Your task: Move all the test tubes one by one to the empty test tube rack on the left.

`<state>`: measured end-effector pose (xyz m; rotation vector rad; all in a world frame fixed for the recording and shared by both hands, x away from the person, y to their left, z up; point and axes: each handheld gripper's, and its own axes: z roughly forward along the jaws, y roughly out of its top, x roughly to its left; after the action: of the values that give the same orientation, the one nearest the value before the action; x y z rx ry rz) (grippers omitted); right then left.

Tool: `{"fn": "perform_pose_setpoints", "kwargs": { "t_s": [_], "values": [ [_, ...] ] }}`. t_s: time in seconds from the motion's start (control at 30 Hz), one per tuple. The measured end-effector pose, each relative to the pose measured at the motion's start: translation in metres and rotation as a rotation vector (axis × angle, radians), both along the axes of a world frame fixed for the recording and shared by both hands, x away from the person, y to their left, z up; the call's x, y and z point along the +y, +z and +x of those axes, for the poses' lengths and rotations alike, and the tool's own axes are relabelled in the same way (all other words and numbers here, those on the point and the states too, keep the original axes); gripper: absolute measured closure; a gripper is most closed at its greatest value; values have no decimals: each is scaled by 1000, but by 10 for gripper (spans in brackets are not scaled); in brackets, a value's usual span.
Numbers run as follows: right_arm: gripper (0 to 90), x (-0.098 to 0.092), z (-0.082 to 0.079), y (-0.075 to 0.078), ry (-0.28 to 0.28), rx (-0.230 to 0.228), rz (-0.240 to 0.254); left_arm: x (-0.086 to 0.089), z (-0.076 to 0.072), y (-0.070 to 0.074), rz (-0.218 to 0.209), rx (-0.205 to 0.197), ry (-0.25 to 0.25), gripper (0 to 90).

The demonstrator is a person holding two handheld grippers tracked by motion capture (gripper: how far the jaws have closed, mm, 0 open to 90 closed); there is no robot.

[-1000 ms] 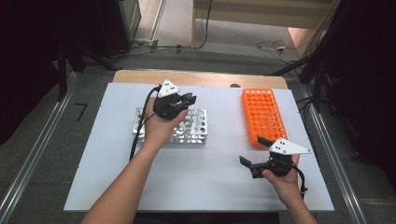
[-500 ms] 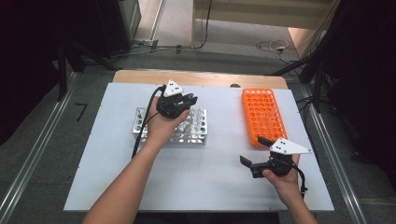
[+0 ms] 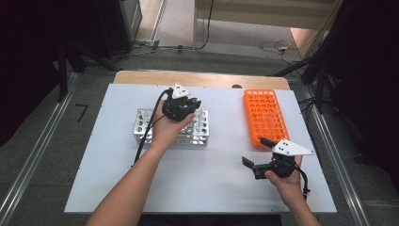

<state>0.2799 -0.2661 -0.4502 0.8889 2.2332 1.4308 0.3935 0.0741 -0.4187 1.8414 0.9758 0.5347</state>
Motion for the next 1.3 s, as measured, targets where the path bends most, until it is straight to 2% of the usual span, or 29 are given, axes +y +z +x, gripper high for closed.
{"fn": "perform_pose_setpoints", "kwargs": {
  "t_s": [0.3, 0.43, 0.73, 0.83, 1.0, 1.17, 1.3],
  "values": [
    [0, 0, 0, 0, -3, 1, 1, 0, -1, -5, -12, 11, 19, 757],
    [0, 0, 0, -1, -1, 3, -2, -2, -1, -6, 1, 15, 21, 756],
    [0, 0, 1, -2, -3, 4, -6, -3, -1, -10, -5, 26, 24, 748],
    [0, 1, 1, -2, -2, 5, -8, -3, 0, -11, -8, 48, 23, 735],
    [0, 1, 1, -2, -3, 5, -9, -1, 0, -11, -7, 58, 20, 733],
    [0, 0, 1, -2, -5, 4, -7, -1, -4, -9, -14, 41, 20, 680],
    [0, -2, 2, -2, -13, 6, -4, 1, -12, -4, -36, 23, 21, 543]
  ]
}}
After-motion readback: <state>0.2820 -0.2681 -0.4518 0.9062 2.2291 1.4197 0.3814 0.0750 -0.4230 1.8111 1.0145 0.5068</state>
